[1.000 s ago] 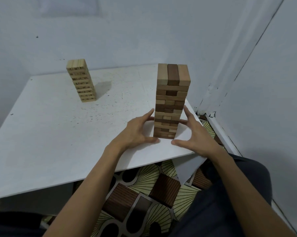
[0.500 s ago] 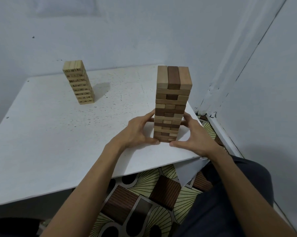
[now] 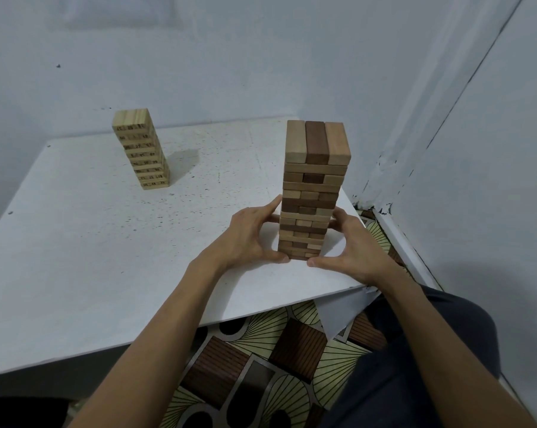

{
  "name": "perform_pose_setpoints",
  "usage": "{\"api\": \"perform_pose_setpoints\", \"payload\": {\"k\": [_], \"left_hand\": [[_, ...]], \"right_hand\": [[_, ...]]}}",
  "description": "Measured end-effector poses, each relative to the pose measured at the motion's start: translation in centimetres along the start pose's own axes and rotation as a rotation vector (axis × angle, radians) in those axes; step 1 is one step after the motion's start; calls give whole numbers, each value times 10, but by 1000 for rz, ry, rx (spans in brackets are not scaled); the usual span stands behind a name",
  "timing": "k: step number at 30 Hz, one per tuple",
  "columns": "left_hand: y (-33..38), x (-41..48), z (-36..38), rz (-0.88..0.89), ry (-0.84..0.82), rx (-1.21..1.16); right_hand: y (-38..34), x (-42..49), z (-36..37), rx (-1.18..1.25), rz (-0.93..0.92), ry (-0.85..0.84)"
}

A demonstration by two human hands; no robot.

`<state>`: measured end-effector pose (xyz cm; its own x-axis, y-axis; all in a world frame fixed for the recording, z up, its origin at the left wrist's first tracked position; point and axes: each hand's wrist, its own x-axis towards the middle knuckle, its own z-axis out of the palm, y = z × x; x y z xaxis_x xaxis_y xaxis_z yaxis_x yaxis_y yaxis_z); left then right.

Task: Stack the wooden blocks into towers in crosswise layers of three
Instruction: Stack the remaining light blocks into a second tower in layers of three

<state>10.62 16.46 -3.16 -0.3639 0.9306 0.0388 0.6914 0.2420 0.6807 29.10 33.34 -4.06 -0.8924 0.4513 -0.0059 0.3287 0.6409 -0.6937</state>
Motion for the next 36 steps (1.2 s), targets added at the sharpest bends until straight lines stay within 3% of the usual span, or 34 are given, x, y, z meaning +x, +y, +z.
{"api": "perform_pose_setpoints", "payload": {"k": [36], "left_hand": [[-51, 1, -42, -128, 68, 63]], "right_hand": [[-35, 62, 26, -12, -61, -19]]}}
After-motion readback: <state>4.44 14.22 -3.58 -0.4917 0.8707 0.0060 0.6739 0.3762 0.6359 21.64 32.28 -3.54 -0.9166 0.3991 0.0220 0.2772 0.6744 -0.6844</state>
